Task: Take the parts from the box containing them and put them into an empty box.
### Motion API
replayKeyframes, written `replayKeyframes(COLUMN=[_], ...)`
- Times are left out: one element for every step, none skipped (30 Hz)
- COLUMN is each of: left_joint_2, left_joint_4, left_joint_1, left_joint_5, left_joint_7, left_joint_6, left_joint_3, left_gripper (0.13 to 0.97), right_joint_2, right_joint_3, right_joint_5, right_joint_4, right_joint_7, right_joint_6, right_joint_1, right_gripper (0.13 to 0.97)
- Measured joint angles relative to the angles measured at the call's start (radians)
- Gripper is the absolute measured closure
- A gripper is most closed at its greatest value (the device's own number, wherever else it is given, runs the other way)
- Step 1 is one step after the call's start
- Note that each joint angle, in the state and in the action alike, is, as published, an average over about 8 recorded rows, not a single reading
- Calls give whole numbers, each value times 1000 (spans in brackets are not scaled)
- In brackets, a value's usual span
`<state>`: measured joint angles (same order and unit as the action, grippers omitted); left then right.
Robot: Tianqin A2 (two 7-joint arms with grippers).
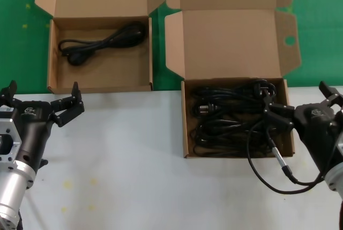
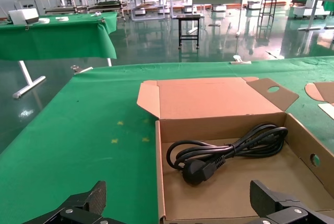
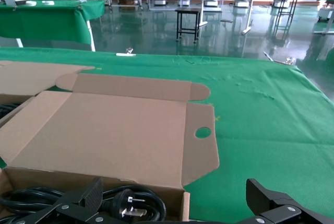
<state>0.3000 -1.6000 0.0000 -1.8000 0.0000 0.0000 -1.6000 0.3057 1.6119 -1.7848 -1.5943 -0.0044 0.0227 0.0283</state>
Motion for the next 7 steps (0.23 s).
replayKeyframes(left_joint_2=[0, 0, 0, 0, 0, 0, 0], left_joint_4=[0, 0, 0, 0, 0, 0, 0], left_joint_1=[0, 0, 0, 0, 0, 0, 0], left_joint_5=[0, 0, 0, 0, 0, 0, 0], left_joint_7=[0, 0, 0, 0, 0, 0, 0], left_joint_6=[0, 0, 0, 0, 0, 0, 0], left_joint_3=[0, 0, 0, 0, 0, 0, 0], left_gripper=[132, 132, 132, 132, 132, 132, 132], right_joint_2=[0, 0, 0, 0, 0, 0, 0], right_joint_3=[0, 0, 0, 0, 0, 0, 0], right_joint_5=[0, 0, 0, 0, 0, 0, 0], right_joint_4=[0, 0, 0, 0, 0, 0, 0], right_joint_7=[0, 0, 0, 0, 0, 0, 0], right_joint_6=[0, 0, 0, 0, 0, 0, 0], right_joint_1=[0, 0, 0, 0, 0, 0, 0], right_gripper=[129, 129, 129, 129, 129, 129, 129])
